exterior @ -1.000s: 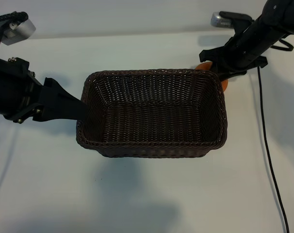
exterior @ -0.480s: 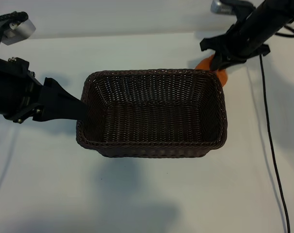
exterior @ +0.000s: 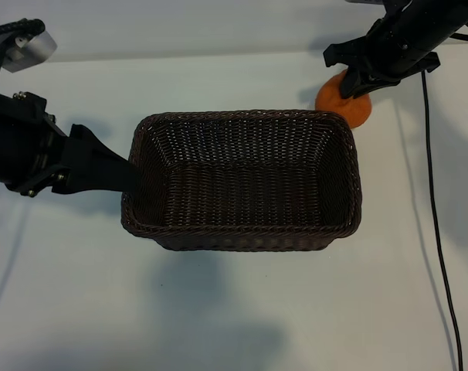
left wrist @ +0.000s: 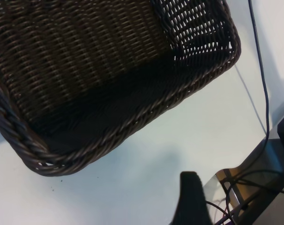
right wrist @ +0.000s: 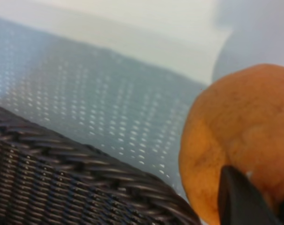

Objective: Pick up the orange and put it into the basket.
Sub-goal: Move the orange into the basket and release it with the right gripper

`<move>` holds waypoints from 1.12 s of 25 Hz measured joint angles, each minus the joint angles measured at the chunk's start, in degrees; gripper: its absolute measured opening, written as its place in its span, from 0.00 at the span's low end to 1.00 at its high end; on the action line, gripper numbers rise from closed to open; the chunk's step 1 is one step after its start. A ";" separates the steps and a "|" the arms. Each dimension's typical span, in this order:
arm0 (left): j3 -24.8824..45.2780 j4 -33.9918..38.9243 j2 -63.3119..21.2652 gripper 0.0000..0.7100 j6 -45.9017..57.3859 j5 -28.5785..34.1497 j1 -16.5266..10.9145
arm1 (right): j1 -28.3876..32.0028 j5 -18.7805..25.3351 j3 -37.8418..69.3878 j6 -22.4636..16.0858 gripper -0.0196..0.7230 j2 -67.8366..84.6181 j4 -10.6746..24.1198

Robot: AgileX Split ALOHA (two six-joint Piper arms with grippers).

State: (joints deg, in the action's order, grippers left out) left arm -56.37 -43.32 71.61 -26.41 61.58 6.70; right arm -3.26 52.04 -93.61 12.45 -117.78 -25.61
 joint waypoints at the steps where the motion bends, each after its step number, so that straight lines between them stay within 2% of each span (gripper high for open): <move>1: 0.00 0.00 0.00 0.76 0.00 0.22 0.00 | 0.00 0.05 0.00 0.00 0.15 0.21 0.42; 12: 0.00 0.00 0.00 0.76 0.00 0.49 0.00 | 1.88 4.50 -6.26 -0.79 0.15 7.37 2.36; 22: 0.00 0.00 0.00 0.76 0.00 0.49 0.00 | 2.00 15.69 -6.31 -1.01 0.15 11.70 2.36; 25: 0.00 0.00 0.00 0.76 0.00 0.49 0.00 | 2.00 17.76 -6.31 -1.19 0.15 12.84 2.36; 28: 0.00 0.00 0.00 0.76 0.00 0.49 0.00 | 2.00 18.06 -6.31 -1.32 0.15 13.88 1.45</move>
State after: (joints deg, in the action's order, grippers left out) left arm -56.37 -43.32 71.61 -26.41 62.06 6.70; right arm -1.26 70.10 -99.92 11.13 -103.90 -24.16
